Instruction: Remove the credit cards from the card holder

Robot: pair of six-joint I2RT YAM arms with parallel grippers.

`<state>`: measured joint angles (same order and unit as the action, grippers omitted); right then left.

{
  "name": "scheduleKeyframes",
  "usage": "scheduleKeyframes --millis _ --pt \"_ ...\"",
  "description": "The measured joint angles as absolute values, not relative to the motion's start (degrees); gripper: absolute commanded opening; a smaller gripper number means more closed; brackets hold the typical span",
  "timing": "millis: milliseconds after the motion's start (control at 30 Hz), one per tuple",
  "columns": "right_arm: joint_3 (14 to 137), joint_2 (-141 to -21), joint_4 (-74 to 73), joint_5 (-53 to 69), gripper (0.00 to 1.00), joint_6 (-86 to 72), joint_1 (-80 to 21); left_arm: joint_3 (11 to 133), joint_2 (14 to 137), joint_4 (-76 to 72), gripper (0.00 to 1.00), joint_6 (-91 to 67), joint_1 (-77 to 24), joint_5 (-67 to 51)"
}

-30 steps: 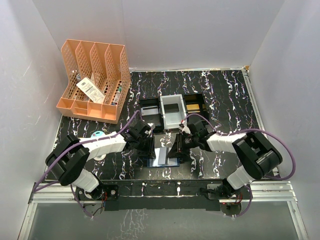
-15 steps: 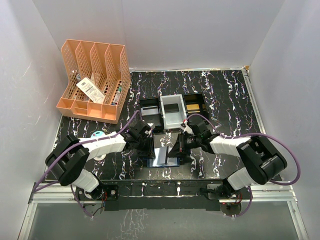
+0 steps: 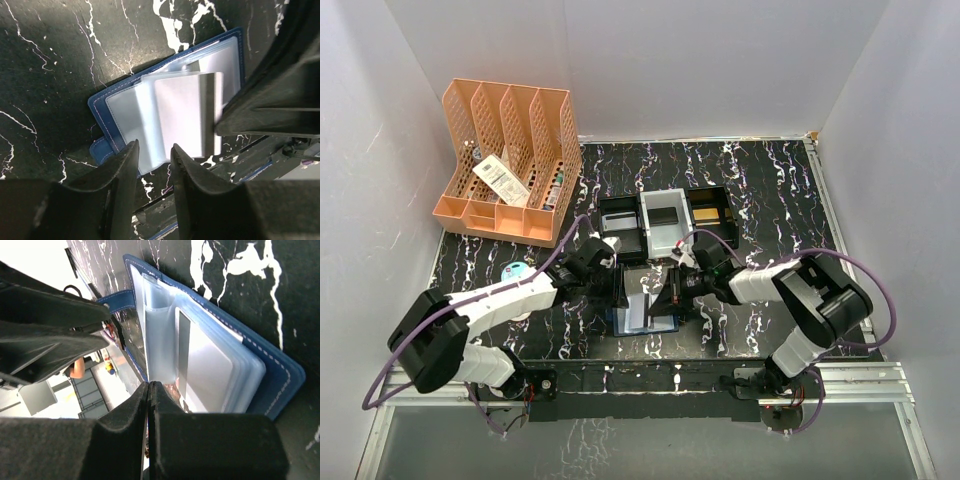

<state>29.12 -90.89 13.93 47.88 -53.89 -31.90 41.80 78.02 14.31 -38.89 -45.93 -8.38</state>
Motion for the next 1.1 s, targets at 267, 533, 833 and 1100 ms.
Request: scheduleKeyframes --millis 267,533,833,1100 --pt "33.3 -95.4 13.6 48.4 0.00 -51.2 -34.9 41.8 75.6 13.3 0.37 -39.7 -45.9 -7.9" --pt "34.4 -95.7 11.2 48.0 0.00 -50.3 -35.4 41.8 77.6 5.3 0.28 -40.2 -45.9 -15.3" --pt "34.4 -95.7 9.2 46.7 0.00 -49.5 -35.4 39.3 83.1 4.0 0.21 -42.3 -45.9 -15.6" --pt "34.4 -95.2 6.0 44.7 0.00 -48.2 -35.0 38.7 83.7 8.7 0.19 -41.9 -46.0 -13.1"
